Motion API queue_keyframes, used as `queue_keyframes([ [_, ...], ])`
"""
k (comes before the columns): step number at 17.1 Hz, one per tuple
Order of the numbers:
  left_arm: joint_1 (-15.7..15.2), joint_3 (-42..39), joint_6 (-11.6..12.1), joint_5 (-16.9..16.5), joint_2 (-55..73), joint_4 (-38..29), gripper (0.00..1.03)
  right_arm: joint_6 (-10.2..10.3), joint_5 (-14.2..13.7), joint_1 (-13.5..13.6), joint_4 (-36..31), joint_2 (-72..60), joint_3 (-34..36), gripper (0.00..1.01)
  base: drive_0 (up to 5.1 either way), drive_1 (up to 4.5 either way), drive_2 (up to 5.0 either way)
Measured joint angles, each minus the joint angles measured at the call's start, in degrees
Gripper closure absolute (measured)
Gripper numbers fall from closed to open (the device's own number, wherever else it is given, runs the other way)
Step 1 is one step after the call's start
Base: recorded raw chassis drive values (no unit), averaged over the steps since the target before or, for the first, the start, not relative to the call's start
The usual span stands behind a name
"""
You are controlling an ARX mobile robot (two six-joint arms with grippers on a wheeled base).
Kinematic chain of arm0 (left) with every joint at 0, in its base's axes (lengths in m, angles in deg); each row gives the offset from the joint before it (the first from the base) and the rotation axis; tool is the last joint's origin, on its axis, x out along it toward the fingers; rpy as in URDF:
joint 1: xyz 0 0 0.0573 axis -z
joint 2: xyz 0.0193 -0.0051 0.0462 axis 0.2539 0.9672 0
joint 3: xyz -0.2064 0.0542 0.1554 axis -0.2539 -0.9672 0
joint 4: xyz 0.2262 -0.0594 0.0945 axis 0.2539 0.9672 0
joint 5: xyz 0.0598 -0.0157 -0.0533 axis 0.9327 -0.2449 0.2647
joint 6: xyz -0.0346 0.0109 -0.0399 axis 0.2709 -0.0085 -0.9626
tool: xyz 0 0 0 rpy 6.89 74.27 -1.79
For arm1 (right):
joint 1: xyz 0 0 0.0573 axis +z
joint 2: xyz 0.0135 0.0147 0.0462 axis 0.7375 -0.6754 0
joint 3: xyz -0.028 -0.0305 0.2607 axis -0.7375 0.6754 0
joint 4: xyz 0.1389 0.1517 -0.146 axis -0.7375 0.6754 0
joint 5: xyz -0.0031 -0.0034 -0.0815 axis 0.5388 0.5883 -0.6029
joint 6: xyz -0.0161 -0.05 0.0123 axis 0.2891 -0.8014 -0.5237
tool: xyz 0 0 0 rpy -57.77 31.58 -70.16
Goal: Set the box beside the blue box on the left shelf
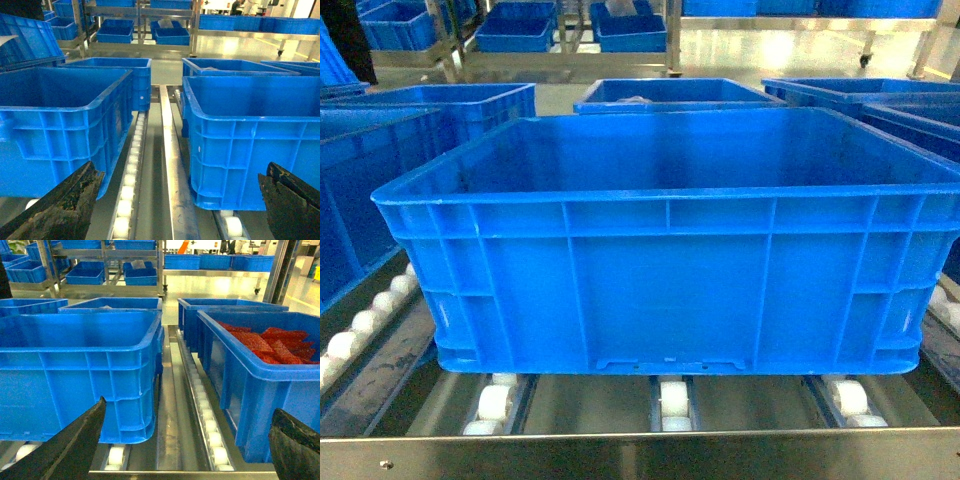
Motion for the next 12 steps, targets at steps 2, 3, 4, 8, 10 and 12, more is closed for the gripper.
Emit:
queue_keyframes([
  [2,0.0,0.0,0.0,0.0,0.0,0.0,0.05,0.0,0.0,0.0,0.0,0.0,0.0,0.03,0.0,0.00,0.0],
  [3,0.0,0.0,0.0,0.0,0.0,0.0,0.05,0.0,0.0,0.0,0.0,0.0,0.0,0.03,0.0,0.00,0.0],
  [4,0.0,0.0,0.0,0.0,0.0,0.0,0.05,0.0,0.0,0.0,0.0,0.0,0.0,0.03,0.0,0.00,0.0],
  [8,0.0,0.0,0.0,0.0,0.0,0.0,0.05,0.0,0.0,0.0,0.0,0.0,0.0,0.03,0.0,0.00,0.0],
  [10,0.0,0.0,0.0,0.0,0.0,0.0,0.05,0.0,0.0,0.0,0.0,0.0,0.0,0.03,0.0,0.00,0.0],
  [12,0.0,0.0,0.0,0.0,0.0,0.0,0.05,0.0,0.0,0.0,0.0,0.0,0.0,0.03,0.0,0.00,0.0],
])
